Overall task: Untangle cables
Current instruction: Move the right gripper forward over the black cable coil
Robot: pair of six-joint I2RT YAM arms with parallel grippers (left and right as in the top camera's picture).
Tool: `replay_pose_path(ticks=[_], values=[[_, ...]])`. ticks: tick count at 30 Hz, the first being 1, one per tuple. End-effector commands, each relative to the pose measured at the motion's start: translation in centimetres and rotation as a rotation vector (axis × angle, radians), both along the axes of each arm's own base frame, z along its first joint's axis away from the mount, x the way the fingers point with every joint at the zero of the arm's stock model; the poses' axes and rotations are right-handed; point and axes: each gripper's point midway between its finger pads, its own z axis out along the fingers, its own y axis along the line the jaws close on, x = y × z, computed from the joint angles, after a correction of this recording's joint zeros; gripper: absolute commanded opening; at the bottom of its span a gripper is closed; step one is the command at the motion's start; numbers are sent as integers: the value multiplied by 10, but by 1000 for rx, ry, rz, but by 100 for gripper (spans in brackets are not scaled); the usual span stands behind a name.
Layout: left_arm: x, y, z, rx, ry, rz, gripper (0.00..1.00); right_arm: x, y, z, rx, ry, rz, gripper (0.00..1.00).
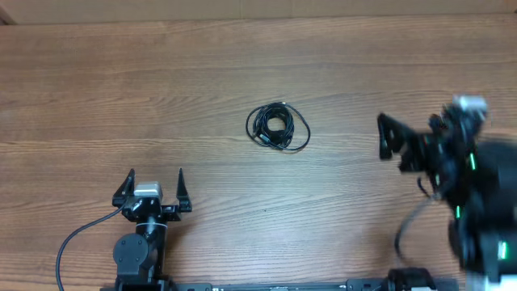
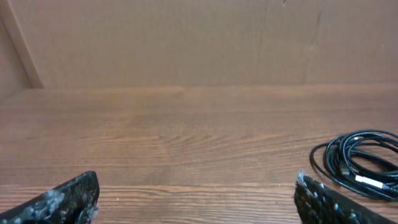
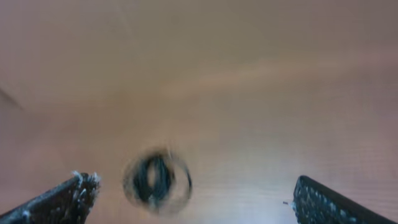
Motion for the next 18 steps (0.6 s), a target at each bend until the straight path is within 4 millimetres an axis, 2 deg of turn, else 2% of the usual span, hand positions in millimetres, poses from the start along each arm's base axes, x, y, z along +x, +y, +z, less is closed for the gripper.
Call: replay_pose_path(ticks=[1,3,6,9,11,12,16,17,18], values=[[0,3,0,20,-6,13,100,23,25,-3,41,151,145,100],[0,3,0,20,-6,13,100,33,48,-8,125,218,259,100],[0,3,0,20,-6,13,99,38,95,-14,345,297,532,100],[0,3,0,20,-6,13,100,43,120,-27,494,375,685,100],[0,3,0,20,-6,13,99,52,128,-48,508,438,691,100],[0,3,0,20,-6,13,100,59,133,-74,480,503,661,100],[0,3,0,20,-6,13,100,71,143,-140,309,647,553,100],[0,3,0,20,-6,13,100,73,143,-157,264,690,494,100],[0,3,0,20,-6,13,99,79,139,-181,202,749,365,100]])
